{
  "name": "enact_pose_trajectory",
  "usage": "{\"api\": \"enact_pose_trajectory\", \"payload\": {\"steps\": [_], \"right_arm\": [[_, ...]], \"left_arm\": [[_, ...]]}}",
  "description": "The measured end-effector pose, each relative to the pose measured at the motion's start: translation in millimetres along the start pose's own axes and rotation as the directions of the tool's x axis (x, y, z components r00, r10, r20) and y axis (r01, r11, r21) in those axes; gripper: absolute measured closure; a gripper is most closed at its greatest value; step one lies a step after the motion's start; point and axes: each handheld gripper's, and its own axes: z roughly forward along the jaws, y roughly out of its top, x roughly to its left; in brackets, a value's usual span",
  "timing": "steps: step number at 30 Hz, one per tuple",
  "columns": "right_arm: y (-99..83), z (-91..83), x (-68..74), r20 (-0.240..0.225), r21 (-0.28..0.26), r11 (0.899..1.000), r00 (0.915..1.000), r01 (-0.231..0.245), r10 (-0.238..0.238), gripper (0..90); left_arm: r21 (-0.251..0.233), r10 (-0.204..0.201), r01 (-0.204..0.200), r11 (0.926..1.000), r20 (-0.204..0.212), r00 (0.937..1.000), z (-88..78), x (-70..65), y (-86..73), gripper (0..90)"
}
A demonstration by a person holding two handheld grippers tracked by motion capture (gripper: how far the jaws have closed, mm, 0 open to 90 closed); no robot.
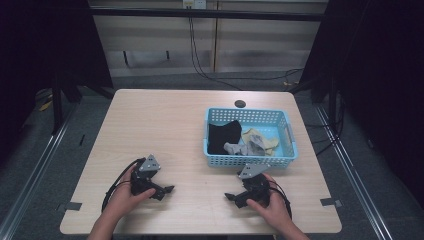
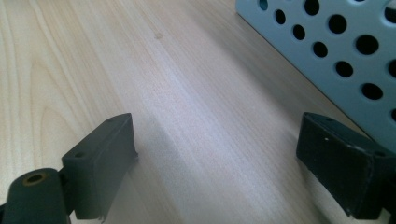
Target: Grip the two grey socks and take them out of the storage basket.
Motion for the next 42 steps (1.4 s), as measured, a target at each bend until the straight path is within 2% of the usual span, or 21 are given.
{"api": "enact_pose_trajectory", "payload": {"steps": [8, 10, 11, 12, 13, 14, 15, 16, 18, 20, 21, 22, 26, 27, 28, 30, 33, 34, 35, 36, 42], "right_arm": [[0.0, -1.5, -0.6, -0.001, 0.004, 1.000, 1.0000, -0.002, 0.002, 13.1], [4.5, -4.7, -2.7, -0.028, 0.045, 0.998, 0.9991, -0.032, 0.034, 14.0], [4.5, -4.7, -2.7, -0.028, 0.045, 0.998, 0.9991, -0.032, 0.034, 14.0], [12.0, -10.7, -4.5, -0.043, 0.082, 0.996, 0.9987, -0.025, 0.028, 16.2], [12.0, -10.7, -4.5, -0.043, 0.082, 0.996, 0.9987, -0.025, 0.028, 16.2], [21.8, -16.7, -4.8, -0.053, 0.130, 0.992, 0.9986, 0.000, 0.007, 15.9], [21.8, -16.7, -4.8, -0.053, 0.130, 0.992, 0.9986, 0.000, 0.007, 15.9], [31.4, -20.0, -5.6, -0.078, 0.169, 0.986, 0.9970, 0.011, 0.002, 15.1], [34.5, -20.8, -5.1, -0.078, 0.177, 0.984, 0.9969, 0.008, 0.006, 15.2], [46.1, -23.8, -2.4, -0.099, 0.245, 0.969, 0.9950, 0.013, 0.012, 16.3], [46.1, -23.8, -2.4, -0.099, 0.245, 0.969, 0.9950, 0.013, 0.012, 16.3], [52.4, -25.3, -1.5, -0.109, 0.283, 0.959, 0.9941, 0.031, 0.000, 18.2], [62.6, -28.8, 0.8, -0.138, 0.350, 0.934, 0.9901, 0.073, -0.025, 20.0], [62.6, -28.8, 0.8, -0.138, 0.350, 0.934, 0.9901, 0.073, -0.025, 20.0], [67.4, -31.7, 1.3, -0.153, 0.379, 0.921, 0.9877, 0.090, -0.034, 21.1], [72.1, -34.6, 1.4, -0.168, 0.412, 0.904, 0.9848, 0.110, -0.043, 21.5], [78.0, -38.4, -0.3, -0.172, 0.442, 0.887, 0.9834, 0.130, -0.059, 21.6], [81.0, -40.2, -1.3, -0.167, 0.460, 0.878, 0.9844, 0.129, -0.057, 21.9], [83.0, -42.0, -3.4, -0.169, 0.456, 0.879, 0.9829, 0.143, -0.072, 22.7], [85.6, -44.1, -3.8, -0.168, 0.462, 0.877, 0.9840, 0.131, -0.058, 22.9], [104.5, -55.2, -13.2, -0.166, 0.457, 0.880, 0.9845, 0.128, -0.057, 23.1]], "left_arm": [[-0.003, -0.004, 0.004, 1.0000, -0.001, 1.0000, -0.1, -0.4, -0.4, 0.0], [-0.003, -0.004, 0.004, 1.0000, -0.002, 1.0000, -0.1, -0.4, -0.4, 0.0], [-0.003, -0.004, 0.004, 1.0000, -0.002, 1.0000, -0.1, -0.4, -0.4, 0.0], [-0.003, -0.004, 0.004, 1.0000, -0.002, 1.0000, -0.2, -0.5, -0.4, 0.0], [-0.003, -0.005, 0.005, 1.0000, -0.002, 1.0000, -0.2, -0.5, -0.4, 0.0], [-0.003, -0.005, 0.005, 1.0000, -0.002, 1.0000, -0.2, -0.4, -0.4, 0.0], [-0.003, -0.005, 0.005, 1.0000, -0.002, 1.0000, -0.2, -0.4, -0.4, 0.0], [-0.003, -0.005, 0.005, 1.0000, -0.002, 1.0000, -0.2, -0.5, -0.4, 0.0], [-0.002, -0.005, 0.005, 1.0000, -0.001, 1.0000, -0.2, -0.4, -0.4, 0.0], [-0.002, -0.003, 0.003, 1.0000, -0.002, 1.0000, -0.3, -0.4, -0.4, 0.0], [-0.002, -0.003, 0.003, 1.0000, -0.002, 1.0000, -0.3, -0.4, -0.4, 0.0], [-0.003, -0.004, 0.004, 1.0000, -0.003, 1.0000, -0.2, -0.4, -0.4, 0.0], [-0.002, -0.003, 0.003, 1.0000, -0.003, 1.0000, -0.3, -0.4, -0.4, 0.0], [-0.002, -0.003, 0.003, 1.0000, -0.003, 1.0000, -0.3, -0.4, -0.4, 0.0], [-0.002, -0.005, 0.005, 1.0000, -0.002, 1.0000, -0.2, -0.5, -0.4, 0.0], [-0.002, -0.005, 0.005, 1.0000, -0.002, 1.0000, -0.2, -0.4, -0.4, 0.0], [-0.002, -0.003, 0.003, 1.0000, -0.002, 1.0000, -0.3, -0.4, -0.4, 0.0], [-0.002, -0.005, 0.005, 1.0000, -0.002, 1.0000, -0.2, -0.4, -0.4, 0.0], [-0.002, -0.005, 0.005, 1.0000, -0.002, 1.0000, -0.2, -0.4, -0.4, 0.0], [-0.003, -0.004, 0.004, 1.0000, -0.003, 1.0000, -0.2, -0.4, -0.4, 0.0], [-0.002, -0.004, 0.004, 1.0000, -0.001, 1.0000, -0.3, -0.3, -0.4, 0.0]]}}
